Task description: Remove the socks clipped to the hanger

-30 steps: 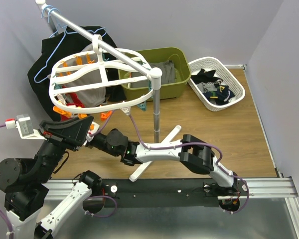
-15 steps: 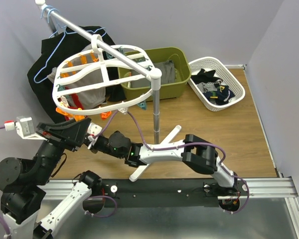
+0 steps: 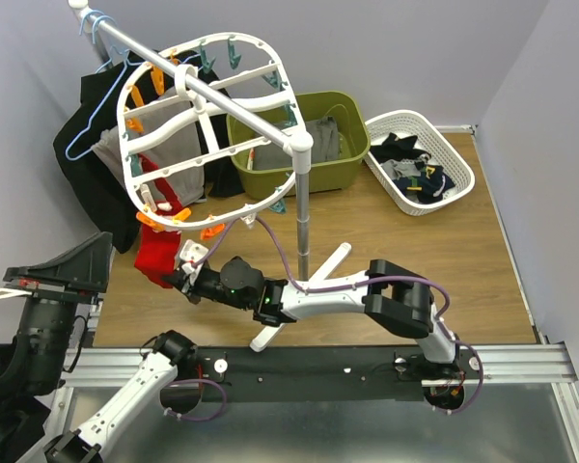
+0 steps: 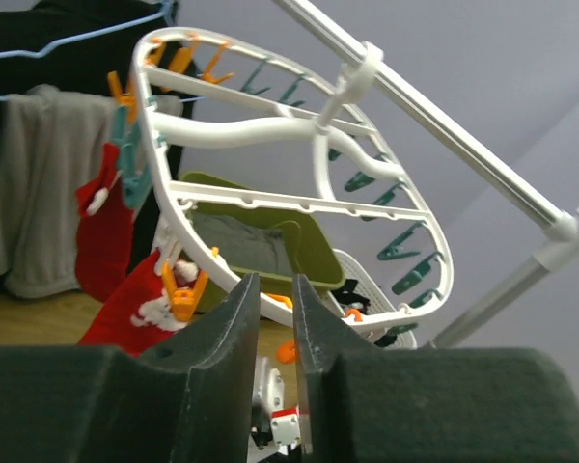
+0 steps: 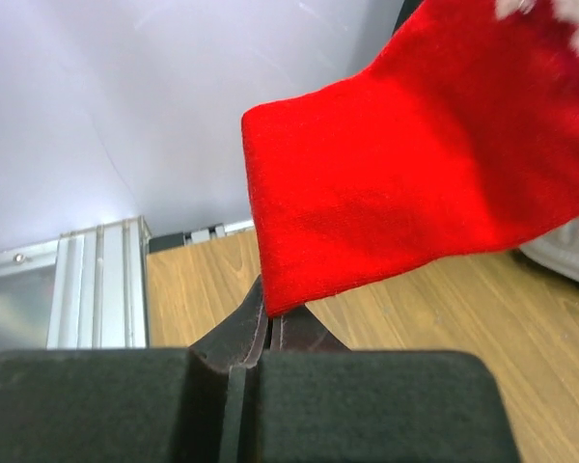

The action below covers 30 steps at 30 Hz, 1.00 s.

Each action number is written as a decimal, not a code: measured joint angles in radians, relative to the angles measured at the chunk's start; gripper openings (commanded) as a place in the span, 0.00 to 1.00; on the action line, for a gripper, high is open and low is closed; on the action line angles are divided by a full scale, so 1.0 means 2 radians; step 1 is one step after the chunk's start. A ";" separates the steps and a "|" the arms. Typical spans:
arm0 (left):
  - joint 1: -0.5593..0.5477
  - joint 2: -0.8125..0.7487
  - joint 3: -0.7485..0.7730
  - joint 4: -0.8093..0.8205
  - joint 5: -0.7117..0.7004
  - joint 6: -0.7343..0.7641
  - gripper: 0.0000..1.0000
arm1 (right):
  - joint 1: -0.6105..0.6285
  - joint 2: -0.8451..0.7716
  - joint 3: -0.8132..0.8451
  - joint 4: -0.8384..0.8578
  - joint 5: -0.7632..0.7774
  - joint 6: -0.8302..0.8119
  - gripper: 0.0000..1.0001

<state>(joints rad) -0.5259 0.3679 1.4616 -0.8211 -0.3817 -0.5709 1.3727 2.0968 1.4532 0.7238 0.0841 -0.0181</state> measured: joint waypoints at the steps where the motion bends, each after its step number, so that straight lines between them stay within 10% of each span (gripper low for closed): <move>1: 0.000 0.001 0.003 -0.008 -0.014 -0.002 0.26 | 0.000 -0.001 -0.002 -0.001 -0.001 0.001 0.01; 10: 0.000 0.039 -0.010 -0.082 -0.093 -0.031 0.51 | 0.000 -0.027 -0.027 -0.013 -0.031 0.002 0.01; 30: -0.003 0.012 -0.030 -0.054 -0.057 -0.021 0.48 | 0.000 -0.136 -0.075 -0.132 -0.165 0.037 0.01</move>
<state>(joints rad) -0.5327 0.3912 1.4021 -0.9283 -0.4957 -0.6121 1.3727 1.8256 1.3033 0.4606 -0.2451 0.0555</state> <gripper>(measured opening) 0.482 0.018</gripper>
